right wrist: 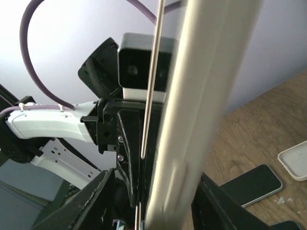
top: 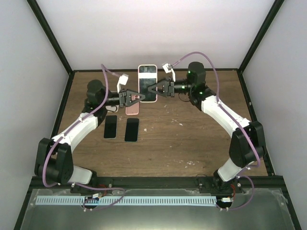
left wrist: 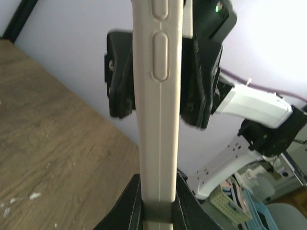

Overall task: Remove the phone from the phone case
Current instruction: Adjust the phone.

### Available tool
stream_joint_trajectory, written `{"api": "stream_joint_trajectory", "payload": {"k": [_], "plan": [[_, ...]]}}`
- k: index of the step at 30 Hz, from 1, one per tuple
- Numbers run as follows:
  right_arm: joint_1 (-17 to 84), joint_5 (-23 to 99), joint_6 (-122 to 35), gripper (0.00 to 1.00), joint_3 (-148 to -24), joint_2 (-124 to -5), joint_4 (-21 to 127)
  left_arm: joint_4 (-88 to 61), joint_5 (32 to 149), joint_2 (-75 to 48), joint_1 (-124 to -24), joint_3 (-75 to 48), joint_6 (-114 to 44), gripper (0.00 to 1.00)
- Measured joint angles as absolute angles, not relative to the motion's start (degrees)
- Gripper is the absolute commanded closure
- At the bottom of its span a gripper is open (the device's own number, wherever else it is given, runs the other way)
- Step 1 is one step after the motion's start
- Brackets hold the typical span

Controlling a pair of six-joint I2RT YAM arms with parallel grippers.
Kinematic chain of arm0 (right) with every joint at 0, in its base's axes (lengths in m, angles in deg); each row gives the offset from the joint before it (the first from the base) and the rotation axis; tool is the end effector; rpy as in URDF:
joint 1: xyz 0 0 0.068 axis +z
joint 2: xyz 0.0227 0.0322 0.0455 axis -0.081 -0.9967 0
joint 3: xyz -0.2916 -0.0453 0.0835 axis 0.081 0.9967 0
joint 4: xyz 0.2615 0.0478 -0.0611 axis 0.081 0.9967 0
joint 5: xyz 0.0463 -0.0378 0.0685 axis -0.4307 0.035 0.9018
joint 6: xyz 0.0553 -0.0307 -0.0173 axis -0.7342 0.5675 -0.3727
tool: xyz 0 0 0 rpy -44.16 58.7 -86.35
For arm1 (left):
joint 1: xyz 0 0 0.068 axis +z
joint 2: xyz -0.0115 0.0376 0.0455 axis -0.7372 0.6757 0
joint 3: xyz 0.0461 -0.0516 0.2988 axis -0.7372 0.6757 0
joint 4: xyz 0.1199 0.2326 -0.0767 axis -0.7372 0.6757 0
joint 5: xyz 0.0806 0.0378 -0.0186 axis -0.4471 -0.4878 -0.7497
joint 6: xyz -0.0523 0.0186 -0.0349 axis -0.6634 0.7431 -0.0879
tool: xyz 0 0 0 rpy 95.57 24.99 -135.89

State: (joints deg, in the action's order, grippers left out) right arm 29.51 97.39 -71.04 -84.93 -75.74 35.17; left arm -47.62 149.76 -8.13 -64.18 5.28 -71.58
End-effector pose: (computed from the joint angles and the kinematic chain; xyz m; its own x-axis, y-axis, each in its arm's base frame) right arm 0.3317 0.2061 0.3923 -0.5704 -0.0204 -0.8211 -0.8208 -0.0251 0.5707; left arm 0.2924 -0.1374 0.3591 -0.6284 -0.1092 -0.7702 0.7717 0.0379 -0.6349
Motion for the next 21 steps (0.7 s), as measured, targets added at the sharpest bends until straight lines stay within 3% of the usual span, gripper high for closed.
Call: {"api": "stream_joint_trajectory", "payload": {"k": [4, 7, 12, 21], "plan": [[29.1, 98.2, -64.4, 0.50, -86.2, -75.7, 41.6, -36.9, 152.9, -9.3, -64.2, 5.3, -63.6, 1.00], [29.0, 98.9, -58.6, 0.50, -88.4, -75.7, 48.1, -20.4, 154.6, -10.6, -64.2, 3.8, -50.5, 1.00], [28.9, 100.4, -48.8, 0.58, -91.1, -75.7, 59.4, 5.9, 154.5, -10.8, -64.3, -1.3, -25.9, 1.00], [28.8, 104.2, -36.0, 0.62, -92.0, -76.5, 76.3, 28.2, 153.3, -10.8, -64.7, -2.6, -5.0, 1.00]]}}
